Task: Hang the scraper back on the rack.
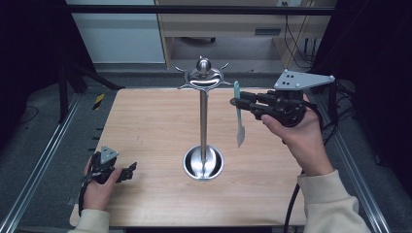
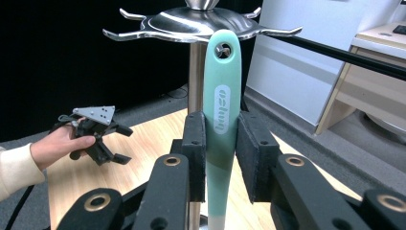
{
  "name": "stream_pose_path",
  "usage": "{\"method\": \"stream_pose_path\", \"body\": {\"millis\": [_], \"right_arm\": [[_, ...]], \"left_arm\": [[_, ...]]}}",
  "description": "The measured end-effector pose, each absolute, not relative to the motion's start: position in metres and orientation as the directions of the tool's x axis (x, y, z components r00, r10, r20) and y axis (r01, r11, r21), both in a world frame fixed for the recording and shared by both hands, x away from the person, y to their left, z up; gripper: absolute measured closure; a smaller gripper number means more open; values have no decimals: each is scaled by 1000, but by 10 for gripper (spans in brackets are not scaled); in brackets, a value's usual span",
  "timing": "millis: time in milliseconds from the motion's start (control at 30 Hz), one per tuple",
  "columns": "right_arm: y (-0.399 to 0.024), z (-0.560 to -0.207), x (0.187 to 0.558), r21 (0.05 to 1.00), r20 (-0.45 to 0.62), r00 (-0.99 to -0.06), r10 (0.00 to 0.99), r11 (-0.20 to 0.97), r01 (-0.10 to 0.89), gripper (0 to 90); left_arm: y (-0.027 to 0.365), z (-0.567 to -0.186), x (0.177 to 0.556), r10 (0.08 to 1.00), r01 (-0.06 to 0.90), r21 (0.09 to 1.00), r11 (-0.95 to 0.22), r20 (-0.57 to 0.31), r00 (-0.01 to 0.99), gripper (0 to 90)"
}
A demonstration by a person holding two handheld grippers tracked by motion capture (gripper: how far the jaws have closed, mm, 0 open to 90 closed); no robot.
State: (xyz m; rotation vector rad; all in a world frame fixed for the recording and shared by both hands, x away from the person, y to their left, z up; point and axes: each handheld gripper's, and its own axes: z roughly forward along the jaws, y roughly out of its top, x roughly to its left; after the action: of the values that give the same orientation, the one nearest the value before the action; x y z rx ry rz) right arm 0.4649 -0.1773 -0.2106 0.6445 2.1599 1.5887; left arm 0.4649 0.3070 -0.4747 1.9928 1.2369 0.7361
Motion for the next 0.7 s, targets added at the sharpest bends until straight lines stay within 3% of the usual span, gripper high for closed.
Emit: {"method": "stream_pose_path", "body": {"millis": [700], "right_arm": [[-174, -210, 469, 951, -27, -825, 565, 270, 154, 744]], "left_arm": [[307, -474, 465, 913, 533, 781, -326, 114, 391, 48]]}}
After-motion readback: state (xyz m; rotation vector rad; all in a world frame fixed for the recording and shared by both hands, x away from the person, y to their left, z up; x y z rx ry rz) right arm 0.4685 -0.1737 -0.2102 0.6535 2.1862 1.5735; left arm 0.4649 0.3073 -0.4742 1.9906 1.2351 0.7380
